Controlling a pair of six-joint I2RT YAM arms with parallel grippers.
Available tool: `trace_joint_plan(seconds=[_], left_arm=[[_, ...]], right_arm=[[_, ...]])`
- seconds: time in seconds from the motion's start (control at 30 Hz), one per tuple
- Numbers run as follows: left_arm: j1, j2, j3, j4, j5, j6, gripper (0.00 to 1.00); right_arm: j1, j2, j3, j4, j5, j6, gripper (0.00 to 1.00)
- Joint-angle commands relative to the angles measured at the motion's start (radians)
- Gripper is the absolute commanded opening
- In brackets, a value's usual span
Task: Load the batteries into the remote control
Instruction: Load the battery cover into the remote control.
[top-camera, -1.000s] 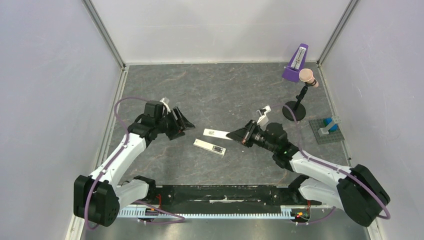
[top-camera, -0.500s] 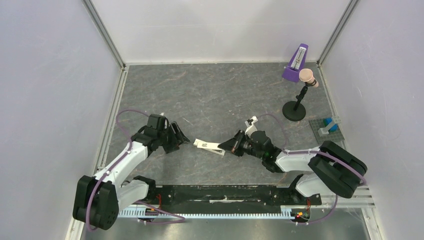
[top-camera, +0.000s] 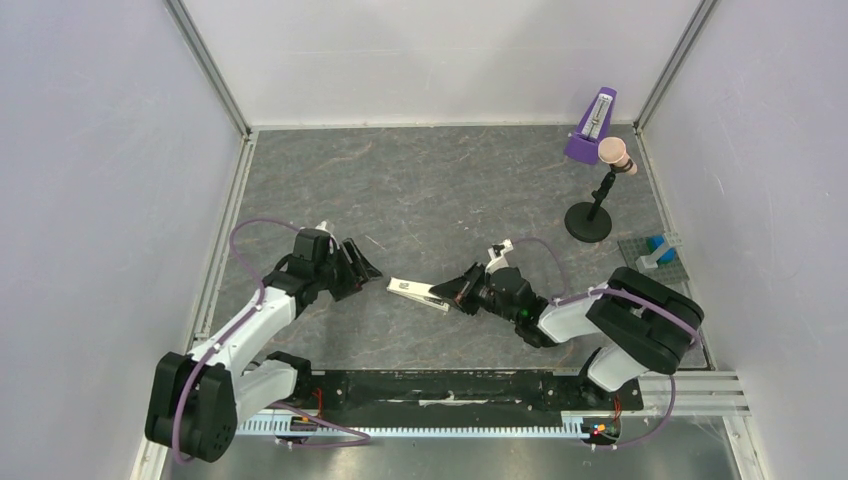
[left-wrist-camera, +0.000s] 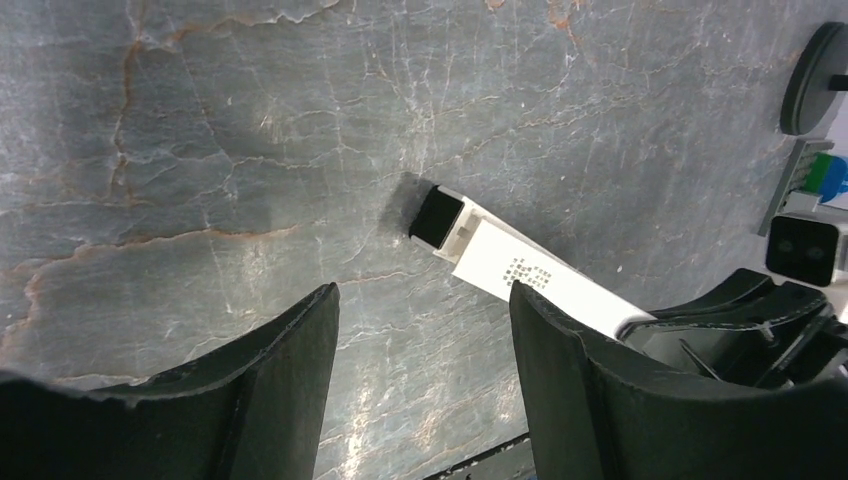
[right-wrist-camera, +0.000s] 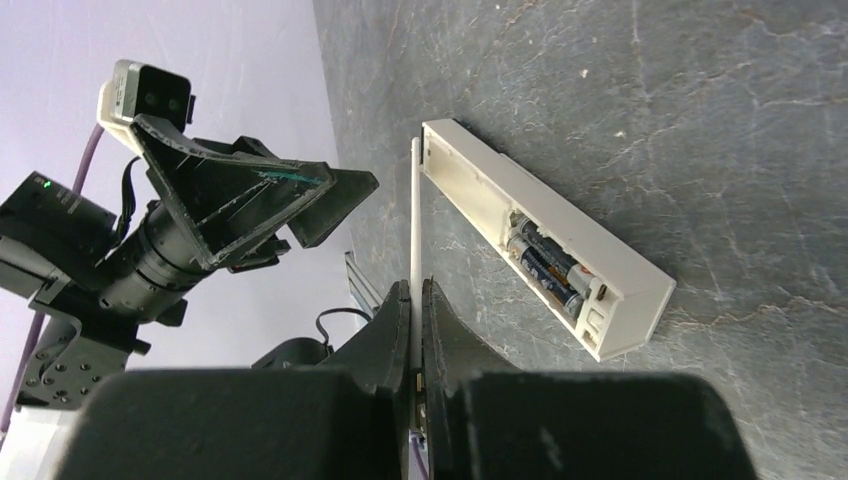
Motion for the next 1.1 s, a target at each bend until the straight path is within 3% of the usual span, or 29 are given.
trace_joint_plan(seconds=[0.0,0.5,1.07], left_arm=[[0.004,0.017,-0.004,0.089,0.005,-0.008,0.69],[0.002,0.128,0.021,0.100,0.046,0.032,0.69],[0.000,0.219,0.037,0.162,0.153,0.032,0.66]], right_arm=[[0.015,0.035,0.008,0.077,0.081,0.083,0.00],[0.024,0.124,0.020,0.009,0.048,0.144,0.00],[0.022,0.037,0.056,-0.241,0.106,-0.022,0.00]])
